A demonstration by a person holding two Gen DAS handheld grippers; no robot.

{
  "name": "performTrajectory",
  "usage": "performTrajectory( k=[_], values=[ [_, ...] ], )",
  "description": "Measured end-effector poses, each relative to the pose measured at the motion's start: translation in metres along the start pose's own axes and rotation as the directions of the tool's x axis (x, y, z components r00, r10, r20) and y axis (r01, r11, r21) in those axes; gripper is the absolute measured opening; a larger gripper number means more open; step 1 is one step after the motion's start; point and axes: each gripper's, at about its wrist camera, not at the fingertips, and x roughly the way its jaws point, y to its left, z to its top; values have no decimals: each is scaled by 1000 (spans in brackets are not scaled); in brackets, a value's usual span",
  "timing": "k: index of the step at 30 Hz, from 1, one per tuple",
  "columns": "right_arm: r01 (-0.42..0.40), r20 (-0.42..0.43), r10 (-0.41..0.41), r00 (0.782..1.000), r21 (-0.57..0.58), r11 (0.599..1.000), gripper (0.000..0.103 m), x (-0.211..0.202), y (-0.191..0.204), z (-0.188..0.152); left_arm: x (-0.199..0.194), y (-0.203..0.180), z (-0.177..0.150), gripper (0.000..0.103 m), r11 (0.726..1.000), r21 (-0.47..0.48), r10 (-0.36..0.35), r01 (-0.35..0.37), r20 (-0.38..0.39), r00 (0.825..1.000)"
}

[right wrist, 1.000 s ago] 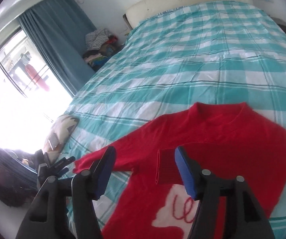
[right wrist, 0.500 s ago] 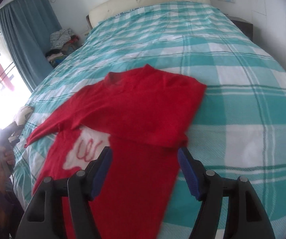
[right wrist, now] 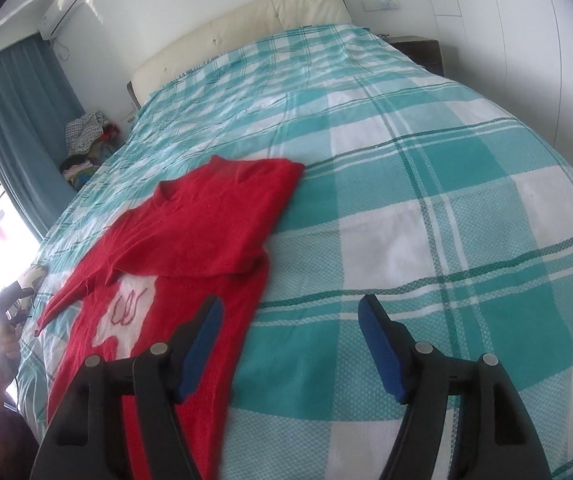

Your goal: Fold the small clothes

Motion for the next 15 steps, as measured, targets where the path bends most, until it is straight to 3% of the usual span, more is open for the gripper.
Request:
performTrajectory(
  k=[8,15],
  values=[
    [23,8,-23,1000,-63,998,69,0,13,-5,-5,-31,-10,88,991,131,-35,33,7,999],
    [68,2,-68,998,-92,993,69,4,15,-7,-16,-65,-25,88,958,266,-112,109,-4,994]
  ],
)
